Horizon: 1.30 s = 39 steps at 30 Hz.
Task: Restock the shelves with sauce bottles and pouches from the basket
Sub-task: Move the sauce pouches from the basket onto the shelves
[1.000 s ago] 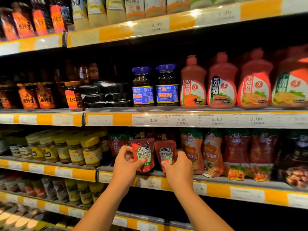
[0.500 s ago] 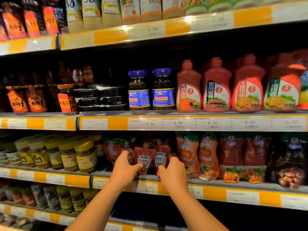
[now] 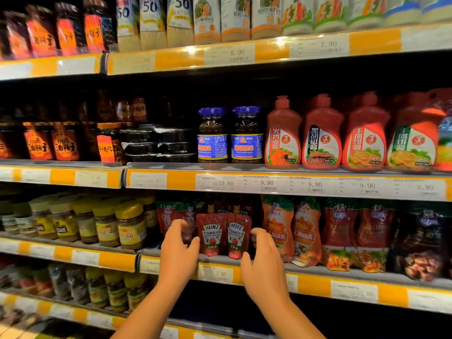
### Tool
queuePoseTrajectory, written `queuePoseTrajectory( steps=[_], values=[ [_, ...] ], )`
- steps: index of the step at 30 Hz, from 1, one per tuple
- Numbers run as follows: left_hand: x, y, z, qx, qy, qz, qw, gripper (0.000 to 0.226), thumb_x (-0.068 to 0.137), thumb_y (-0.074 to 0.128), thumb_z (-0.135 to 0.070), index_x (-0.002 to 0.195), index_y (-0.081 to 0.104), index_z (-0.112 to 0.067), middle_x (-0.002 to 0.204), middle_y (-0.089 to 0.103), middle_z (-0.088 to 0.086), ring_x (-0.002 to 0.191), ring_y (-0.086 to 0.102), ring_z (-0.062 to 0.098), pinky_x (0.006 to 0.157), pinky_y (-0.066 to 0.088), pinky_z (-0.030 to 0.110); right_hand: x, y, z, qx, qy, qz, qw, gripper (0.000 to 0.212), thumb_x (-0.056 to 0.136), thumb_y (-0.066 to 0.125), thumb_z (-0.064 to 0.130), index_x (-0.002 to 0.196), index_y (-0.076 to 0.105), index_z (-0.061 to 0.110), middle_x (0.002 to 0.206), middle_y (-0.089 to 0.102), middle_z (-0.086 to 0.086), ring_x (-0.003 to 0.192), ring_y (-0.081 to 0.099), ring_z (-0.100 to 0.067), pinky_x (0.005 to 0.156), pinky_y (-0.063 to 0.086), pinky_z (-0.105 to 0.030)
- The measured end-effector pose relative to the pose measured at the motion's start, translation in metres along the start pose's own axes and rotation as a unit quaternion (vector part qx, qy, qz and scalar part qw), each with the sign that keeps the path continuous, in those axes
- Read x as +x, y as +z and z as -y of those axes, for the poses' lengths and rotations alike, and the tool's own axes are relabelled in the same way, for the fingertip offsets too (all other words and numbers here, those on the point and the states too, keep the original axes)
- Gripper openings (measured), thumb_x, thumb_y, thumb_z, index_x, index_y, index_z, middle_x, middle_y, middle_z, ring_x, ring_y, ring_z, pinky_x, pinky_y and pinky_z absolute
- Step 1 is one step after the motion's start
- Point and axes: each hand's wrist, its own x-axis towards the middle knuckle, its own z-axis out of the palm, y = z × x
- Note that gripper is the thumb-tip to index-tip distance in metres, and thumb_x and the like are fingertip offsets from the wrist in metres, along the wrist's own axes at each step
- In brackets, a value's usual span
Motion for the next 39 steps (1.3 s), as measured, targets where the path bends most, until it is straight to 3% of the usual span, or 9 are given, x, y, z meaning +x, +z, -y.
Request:
queuePoseTrajectory(
  steps=[4, 7, 9, 17, 22, 27, 29, 34, 39],
  values=[
    [-0.020, 0.003, 0.003, 0.112, 0.112, 0.070, 0.985, 0.017, 0.097, 0.064, -0.029, 0.089, 0.056, -0.041, 0.092, 0.058, -0.019, 0.089, 0.057, -0.002, 0.074, 0.050, 0.023, -0.009, 0.008, 0.005, -0.103, -0.109, 0.044, 0.988, 0.027, 0.101, 0.051, 0.030, 0.127, 0.055, 0.032, 0.121, 0.044, 0.018, 0.113, 0.043, -0.008, 0.098, 0.046, -0.031],
    [-0.023, 0.009, 0.003, 0.191, 0.145, 0.126, 0.963, 0.002, 0.100, 0.057, -0.042, 0.101, 0.059, -0.043, 0.094, 0.055, -0.021, 0.090, 0.057, 0.001, 0.080, 0.052, 0.027, -0.007, 0.017, 0.012, -0.158, -0.122, 0.097, 0.975, 0.030, 0.104, 0.045, 0.038, 0.131, 0.055, 0.029, 0.128, 0.044, 0.010, 0.119, 0.041, -0.017, 0.099, 0.044, -0.037],
    [-0.018, 0.012, 0.002, 0.223, 0.162, 0.137, 0.951, 0.012, 0.101, 0.053, -0.047, 0.110, 0.059, -0.041, 0.097, 0.055, -0.019, 0.092, 0.057, 0.004, 0.084, 0.053, 0.034, -0.003, 0.022, 0.014, -0.182, -0.119, 0.119, 0.969, 0.031, 0.105, 0.044, 0.038, 0.133, 0.053, 0.028, 0.131, 0.043, 0.006, 0.120, 0.041, -0.021, 0.097, 0.044, -0.040],
    [0.012, 0.019, 0.004, 0.295, 0.159, 0.228, 0.914, 0.024, 0.104, 0.046, -0.049, 0.120, 0.056, -0.035, 0.104, 0.056, -0.004, 0.102, 0.054, 0.022, 0.086, 0.051, 0.042, 0.019, 0.026, 0.018, -0.250, -0.091, 0.162, 0.950, 0.036, 0.100, 0.054, 0.030, 0.135, 0.048, 0.023, 0.133, 0.050, -0.004, 0.122, 0.046, -0.030, 0.095, 0.042, -0.045],
    [0.019, 0.027, 0.003, 0.304, 0.157, 0.239, 0.909, 0.022, 0.102, 0.046, -0.052, 0.092, 0.049, -0.033, 0.093, 0.058, 0.000, 0.093, 0.057, 0.026, 0.073, 0.046, 0.040, 0.029, 0.023, 0.021, -0.249, -0.062, 0.183, 0.949, 0.025, 0.104, 0.048, 0.032, 0.124, 0.053, 0.019, 0.128, 0.055, -0.009, 0.117, 0.052, -0.034, 0.089, 0.045, -0.045],
    [0.031, 0.035, -0.001, 0.301, 0.168, 0.264, 0.901, 0.030, 0.099, 0.049, -0.045, 0.118, 0.066, -0.030, 0.108, 0.071, 0.000, 0.099, 0.065, 0.027, 0.081, 0.055, 0.042, 0.038, 0.022, 0.022, -0.236, -0.033, 0.206, 0.949, 0.024, 0.104, 0.048, 0.032, 0.117, 0.057, 0.014, 0.122, 0.060, -0.012, 0.114, 0.056, -0.036, 0.085, 0.047, -0.043],
    [0.036, 0.038, -0.002, 0.309, 0.157, 0.280, 0.896, 0.028, 0.098, 0.049, -0.043, 0.116, 0.065, -0.028, 0.104, 0.071, 0.002, 0.094, 0.065, 0.029, 0.079, 0.056, 0.043, 0.043, 0.023, 0.023, -0.228, -0.020, 0.216, 0.949, 0.019, 0.102, 0.051, 0.026, 0.114, 0.057, 0.014, 0.120, 0.062, -0.013, 0.111, 0.059, -0.036, 0.084, 0.051, -0.042],
    [0.043, 0.043, -0.003, 0.315, 0.153, 0.309, 0.885, 0.018, 0.097, 0.050, -0.037, 0.112, 0.058, -0.029, 0.089, 0.061, -0.003, 0.083, 0.059, 0.027, 0.068, 0.046, 0.035, 0.054, 0.026, 0.020, -0.223, 0.003, 0.236, 0.946, 0.046, 0.100, 0.049, 0.021, 0.146, 0.045, 0.018, 0.151, 0.042, -0.014, 0.128, 0.049, -0.041, 0.098, 0.049, -0.044],
    [0.047, 0.050, -0.005, 0.315, 0.150, 0.317, 0.882, 0.038, 0.100, 0.048, -0.036, 0.137, 0.052, -0.031, 0.119, 0.066, 0.006, 0.095, 0.060, 0.029, 0.078, 0.051, 0.037, 0.057, 0.025, 0.014, -0.229, -0.001, 0.246, 0.942, 0.062, 0.101, 0.048, 0.021, 0.159, 0.027, 0.021, 0.166, 0.019, -0.011, 0.142, 0.034, -0.041, 0.112, 0.042, -0.045]
  ],
)
